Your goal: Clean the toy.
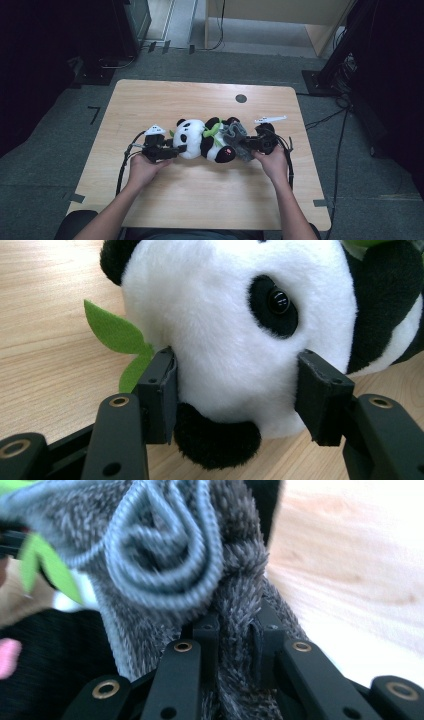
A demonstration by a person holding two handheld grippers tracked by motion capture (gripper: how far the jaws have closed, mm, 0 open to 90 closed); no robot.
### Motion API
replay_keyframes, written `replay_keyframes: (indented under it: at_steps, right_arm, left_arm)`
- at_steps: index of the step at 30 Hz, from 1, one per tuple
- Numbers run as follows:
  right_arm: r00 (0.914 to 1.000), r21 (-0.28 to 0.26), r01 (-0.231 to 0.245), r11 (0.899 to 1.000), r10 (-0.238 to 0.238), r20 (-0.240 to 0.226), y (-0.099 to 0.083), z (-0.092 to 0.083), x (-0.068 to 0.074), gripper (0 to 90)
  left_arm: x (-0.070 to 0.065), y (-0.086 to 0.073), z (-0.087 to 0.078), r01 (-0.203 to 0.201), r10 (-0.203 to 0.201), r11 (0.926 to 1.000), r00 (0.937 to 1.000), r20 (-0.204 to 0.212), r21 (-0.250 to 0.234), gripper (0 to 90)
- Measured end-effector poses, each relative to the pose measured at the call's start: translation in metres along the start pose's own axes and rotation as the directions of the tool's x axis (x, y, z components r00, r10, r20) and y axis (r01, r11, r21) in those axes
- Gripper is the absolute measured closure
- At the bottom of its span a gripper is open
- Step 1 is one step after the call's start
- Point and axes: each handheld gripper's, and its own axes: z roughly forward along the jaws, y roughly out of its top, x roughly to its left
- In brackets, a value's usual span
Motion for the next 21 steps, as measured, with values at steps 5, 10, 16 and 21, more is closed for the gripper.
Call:
replay_keyframes:
  at_steps: [5, 10, 16, 21]
  right_arm:
    - [0.9986, 0.036, -0.051, 0.998, 0.051, 0.012, -0.007, 0.004, -0.014, 78.5]
    - [0.9965, 0.047, -0.079, 0.996, 0.078, 0.031, -0.010, 0.006, -0.023, 78.8]
    - [0.9927, 0.034, -0.091, 0.995, 0.088, 0.083, -0.010, -0.003, -0.030, 78.8]
    - [0.9877, -0.018, -0.108, 0.994, 0.109, 0.112, -0.007, -0.018, -0.040, 79.0]
  left_arm:
    - [0.000, 0.000, 0.000, 0.003, -0.003, 1.0000, 1.0000, 0.000, 0.002, 41.8]
    - [0.001, 0.001, 0.000, 0.006, -0.006, 1.0000, 1.0000, 0.004, 0.004, 41.7]
    - [0.002, 0.001, 0.000, 0.004, -0.004, 1.0000, 1.0000, 0.007, 0.004, 41.7]
    - [0.002, 0.001, 0.001, 0.002, -0.002, 1.0000, 1.0000, 0.004, 0.001, 41.6]
